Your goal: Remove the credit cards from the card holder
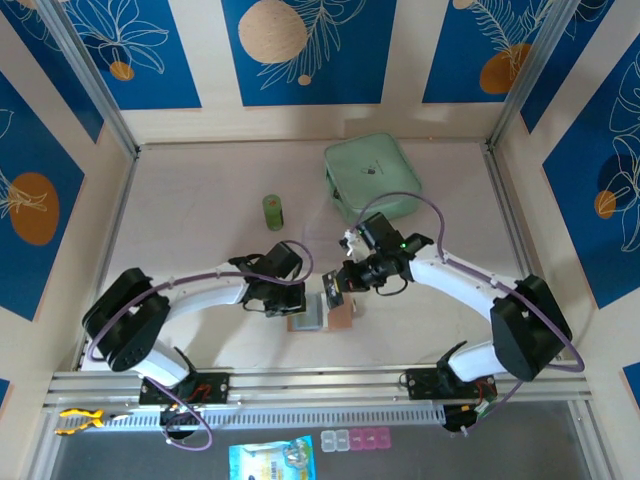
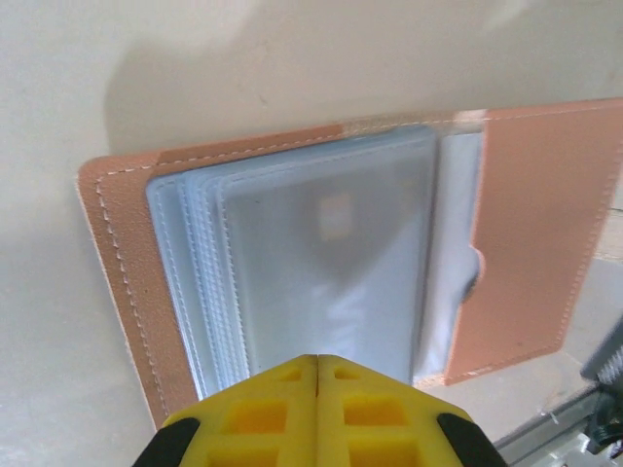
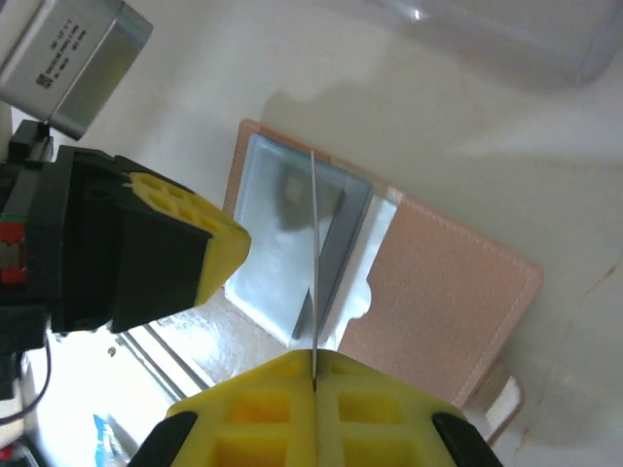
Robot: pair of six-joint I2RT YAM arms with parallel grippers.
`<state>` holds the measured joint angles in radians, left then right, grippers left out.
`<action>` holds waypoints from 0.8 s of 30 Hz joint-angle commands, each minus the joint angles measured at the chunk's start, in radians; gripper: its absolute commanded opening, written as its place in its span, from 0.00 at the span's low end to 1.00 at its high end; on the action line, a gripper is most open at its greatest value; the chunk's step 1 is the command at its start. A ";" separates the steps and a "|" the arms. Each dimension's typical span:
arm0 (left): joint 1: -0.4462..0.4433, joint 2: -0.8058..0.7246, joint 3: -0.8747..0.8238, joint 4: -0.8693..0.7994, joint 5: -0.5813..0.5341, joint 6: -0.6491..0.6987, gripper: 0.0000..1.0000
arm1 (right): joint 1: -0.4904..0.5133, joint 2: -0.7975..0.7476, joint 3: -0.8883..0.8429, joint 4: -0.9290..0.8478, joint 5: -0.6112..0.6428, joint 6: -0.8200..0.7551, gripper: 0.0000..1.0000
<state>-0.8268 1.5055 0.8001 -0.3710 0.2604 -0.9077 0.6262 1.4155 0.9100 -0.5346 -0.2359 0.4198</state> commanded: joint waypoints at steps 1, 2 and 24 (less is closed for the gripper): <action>0.009 -0.070 -0.021 -0.018 -0.036 0.013 0.01 | 0.001 0.046 0.084 -0.135 0.047 -0.222 0.01; 0.011 -0.090 -0.032 -0.019 -0.046 0.013 0.02 | 0.001 0.059 0.110 -0.155 0.062 -0.271 0.01; 0.140 -0.387 -0.216 -0.093 -0.093 0.033 0.06 | -0.013 0.515 0.796 -0.539 0.219 -1.042 0.00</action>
<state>-0.7067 1.1419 0.6037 -0.4305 0.1741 -0.9031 0.6212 1.8790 1.6417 -0.9806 -0.0109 -0.5037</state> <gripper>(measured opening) 0.060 0.063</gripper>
